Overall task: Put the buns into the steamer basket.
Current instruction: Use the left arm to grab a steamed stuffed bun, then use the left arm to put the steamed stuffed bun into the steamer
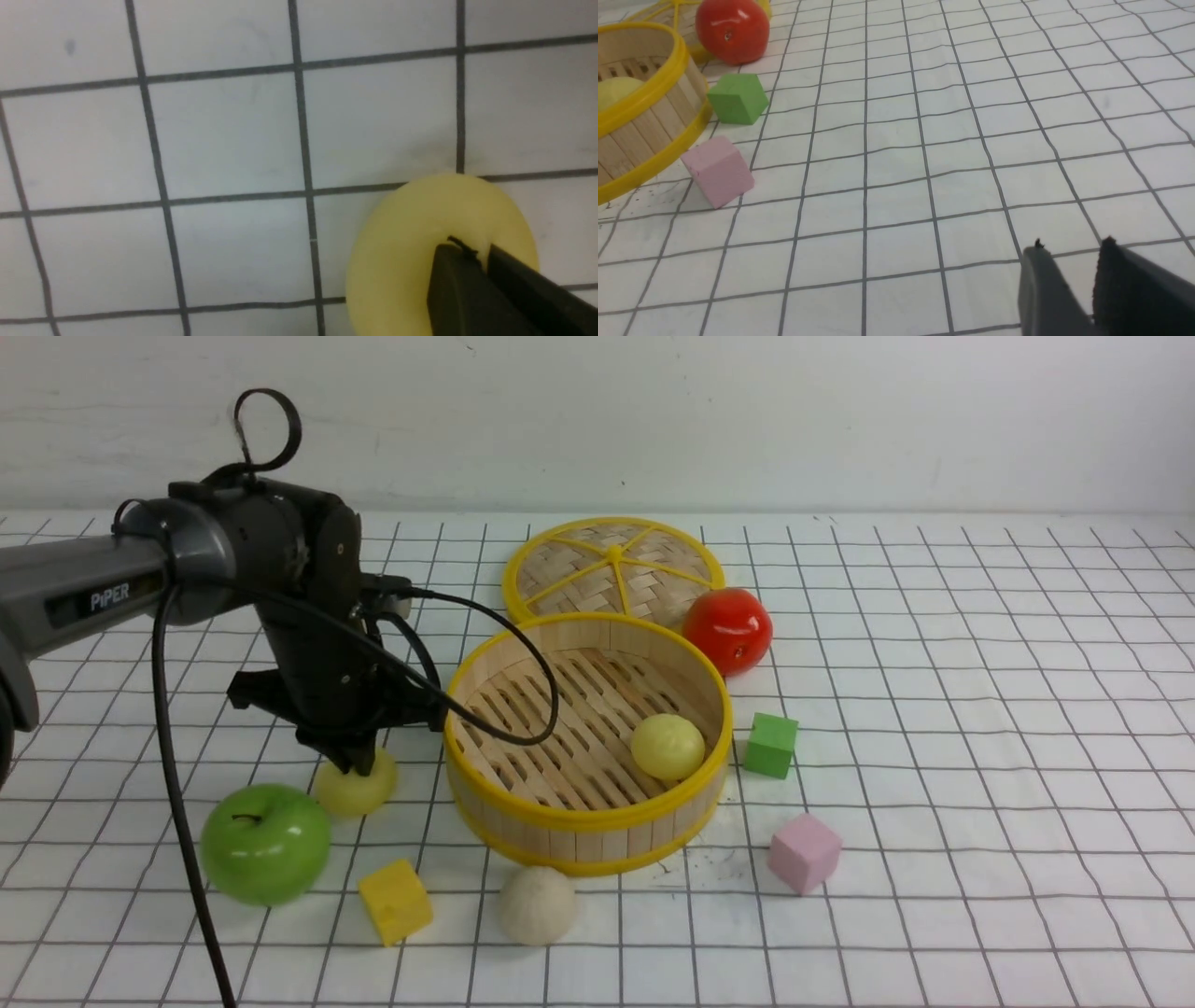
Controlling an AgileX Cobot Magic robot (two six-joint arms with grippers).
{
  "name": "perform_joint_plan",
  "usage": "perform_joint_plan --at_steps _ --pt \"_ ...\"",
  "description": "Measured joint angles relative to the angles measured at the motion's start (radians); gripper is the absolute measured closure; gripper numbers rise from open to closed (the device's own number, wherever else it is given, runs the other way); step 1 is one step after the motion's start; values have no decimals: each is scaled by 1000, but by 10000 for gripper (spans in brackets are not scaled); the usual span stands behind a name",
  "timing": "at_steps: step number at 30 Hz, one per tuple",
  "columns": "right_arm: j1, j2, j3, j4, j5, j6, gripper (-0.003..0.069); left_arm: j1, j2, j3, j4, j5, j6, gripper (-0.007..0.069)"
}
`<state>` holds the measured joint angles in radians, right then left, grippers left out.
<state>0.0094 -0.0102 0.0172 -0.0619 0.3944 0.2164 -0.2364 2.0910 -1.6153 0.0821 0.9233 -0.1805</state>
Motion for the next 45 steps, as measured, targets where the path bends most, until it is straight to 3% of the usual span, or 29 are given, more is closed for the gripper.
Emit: perform_joint_plan --at_steps 13,17,23,27,39,45 --pt "0 0 0 0 0 0 459 0 -164 2 -36 36 9 638" --pt "0 0 0 0 0 0 454 -4 -210 2 -119 13 60 638" --pt "0 0 0 0 0 0 446 -66 -228 0 -404 -71 274 638" --pt "0 0 0 0 0 0 443 -90 -193 0 -452 -161 326 638" --pt "0 0 0 0 0 0 427 -91 -65 1 -447 -220 251 615" --pt "0 0 0 0 0 0 427 -91 -65 1 -408 -225 192 548"
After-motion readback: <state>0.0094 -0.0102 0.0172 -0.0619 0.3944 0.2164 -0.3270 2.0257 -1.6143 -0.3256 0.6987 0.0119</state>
